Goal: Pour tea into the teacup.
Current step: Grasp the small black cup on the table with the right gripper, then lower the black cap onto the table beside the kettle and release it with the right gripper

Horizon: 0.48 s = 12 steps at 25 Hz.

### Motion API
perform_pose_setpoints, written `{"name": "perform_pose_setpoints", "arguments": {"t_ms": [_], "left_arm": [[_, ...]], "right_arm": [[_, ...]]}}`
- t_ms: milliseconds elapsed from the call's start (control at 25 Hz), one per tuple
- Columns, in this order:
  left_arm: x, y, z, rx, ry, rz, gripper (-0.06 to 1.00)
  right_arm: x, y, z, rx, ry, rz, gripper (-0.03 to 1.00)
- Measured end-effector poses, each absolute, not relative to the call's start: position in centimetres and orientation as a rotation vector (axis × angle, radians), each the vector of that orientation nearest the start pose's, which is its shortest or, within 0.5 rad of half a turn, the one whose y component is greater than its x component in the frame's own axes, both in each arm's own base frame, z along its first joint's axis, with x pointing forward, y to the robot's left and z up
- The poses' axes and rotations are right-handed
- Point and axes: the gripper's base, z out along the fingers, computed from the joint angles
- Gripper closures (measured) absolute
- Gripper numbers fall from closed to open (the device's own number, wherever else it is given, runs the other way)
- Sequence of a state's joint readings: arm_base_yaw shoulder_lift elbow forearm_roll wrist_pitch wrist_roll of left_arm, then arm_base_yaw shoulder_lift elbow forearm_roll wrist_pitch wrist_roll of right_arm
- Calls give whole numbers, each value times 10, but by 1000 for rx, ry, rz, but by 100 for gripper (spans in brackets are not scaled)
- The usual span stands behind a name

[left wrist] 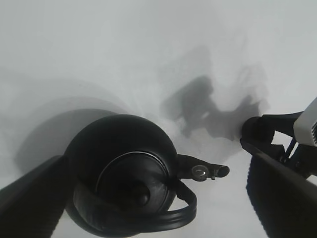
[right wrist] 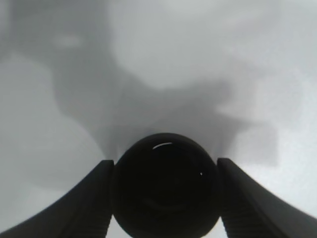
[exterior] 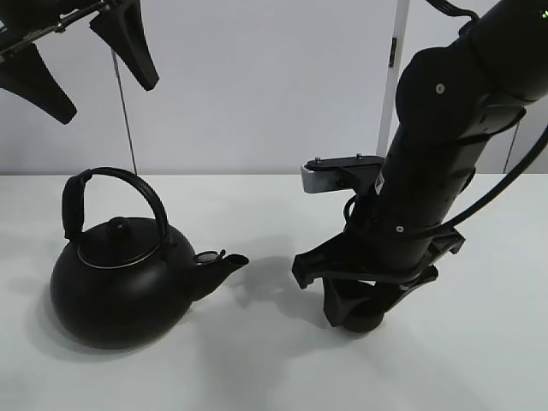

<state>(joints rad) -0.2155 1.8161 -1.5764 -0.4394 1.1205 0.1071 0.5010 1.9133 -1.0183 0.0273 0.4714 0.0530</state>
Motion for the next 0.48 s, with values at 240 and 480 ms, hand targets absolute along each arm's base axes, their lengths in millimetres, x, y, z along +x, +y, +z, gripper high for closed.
{"name": "perform_pose_setpoints", "arguments": {"t_ms": [240, 480], "left_arm": [[369, -116, 292, 264, 2793, -625, 25], [369, -116, 292, 264, 2793, -625, 25]], "right_arm": [[314, 181, 139, -598, 2768, 172, 57], [314, 215, 160, -685, 2676, 224, 57]]}}
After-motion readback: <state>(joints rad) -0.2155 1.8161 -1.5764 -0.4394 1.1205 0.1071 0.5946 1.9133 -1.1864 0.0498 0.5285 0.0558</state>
